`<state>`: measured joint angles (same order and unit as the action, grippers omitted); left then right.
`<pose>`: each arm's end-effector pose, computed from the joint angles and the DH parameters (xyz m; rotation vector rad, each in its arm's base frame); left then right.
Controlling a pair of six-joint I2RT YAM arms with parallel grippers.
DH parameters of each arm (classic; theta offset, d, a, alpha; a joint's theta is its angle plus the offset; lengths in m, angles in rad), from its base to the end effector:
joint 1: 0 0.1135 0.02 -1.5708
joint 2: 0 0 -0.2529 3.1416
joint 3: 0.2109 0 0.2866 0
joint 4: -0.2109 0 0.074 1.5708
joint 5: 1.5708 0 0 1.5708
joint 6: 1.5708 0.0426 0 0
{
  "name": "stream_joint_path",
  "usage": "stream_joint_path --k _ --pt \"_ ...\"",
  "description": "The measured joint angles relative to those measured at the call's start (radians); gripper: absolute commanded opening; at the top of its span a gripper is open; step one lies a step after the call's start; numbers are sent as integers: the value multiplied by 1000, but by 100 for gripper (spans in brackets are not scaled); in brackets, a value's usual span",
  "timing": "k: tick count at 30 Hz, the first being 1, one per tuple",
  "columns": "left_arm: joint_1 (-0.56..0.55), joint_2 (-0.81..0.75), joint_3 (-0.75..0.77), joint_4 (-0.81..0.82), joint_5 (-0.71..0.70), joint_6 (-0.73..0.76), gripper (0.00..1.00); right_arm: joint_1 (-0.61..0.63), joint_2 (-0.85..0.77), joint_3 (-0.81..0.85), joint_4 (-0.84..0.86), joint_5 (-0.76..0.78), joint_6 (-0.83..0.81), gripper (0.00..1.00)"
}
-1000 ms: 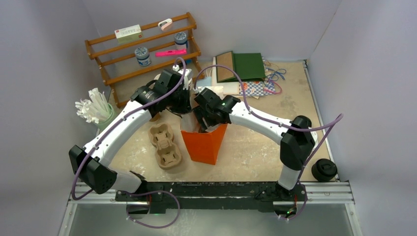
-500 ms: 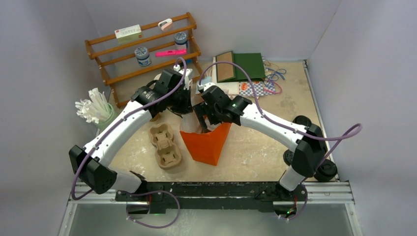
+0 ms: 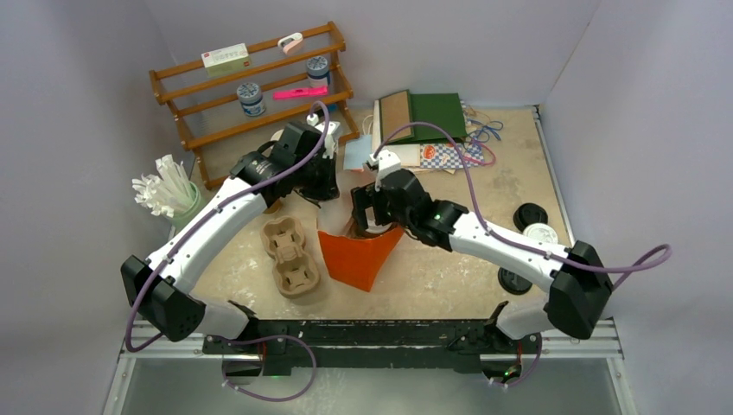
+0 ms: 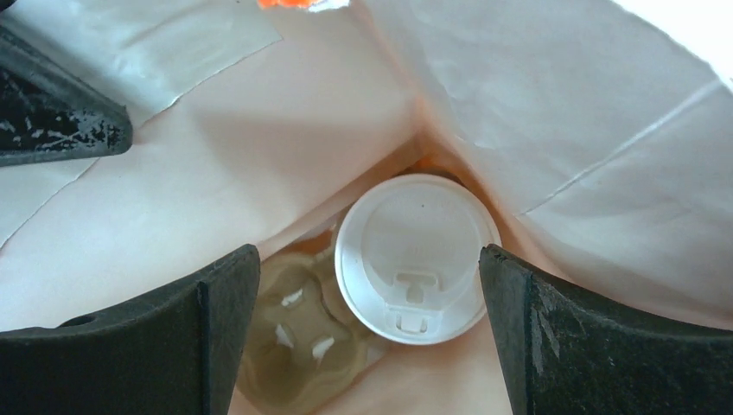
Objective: Pack the takeout coffee
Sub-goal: Place the coffee cup on the cup tray, then move the takeout bag to the center of the board.
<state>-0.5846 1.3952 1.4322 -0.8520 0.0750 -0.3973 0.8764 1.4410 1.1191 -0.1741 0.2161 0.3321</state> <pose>0.2764 -0.1867 0.3481 0.2660 2.4406 -0.5407 0.2462 0.2814 0.2775 -0.4320 2.0509 0.5214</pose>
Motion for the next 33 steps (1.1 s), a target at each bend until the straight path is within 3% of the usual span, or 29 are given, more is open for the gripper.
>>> stream_joint_path --k 3,9,27,33 --pt "0 -2 0 1 7 6 0 0 -45 -111 179 -7 -24 98" --pt "0 -8 0 -2 8 26 0 0 -8 -114 401 -37 -62 98" --pt "2 -33 -24 6 8 51 0 -6 -35 -156 726 -43 -138 98" --pt "2 -36 -29 6 7 51 0 -6 27 -159 993 3 -171 98"
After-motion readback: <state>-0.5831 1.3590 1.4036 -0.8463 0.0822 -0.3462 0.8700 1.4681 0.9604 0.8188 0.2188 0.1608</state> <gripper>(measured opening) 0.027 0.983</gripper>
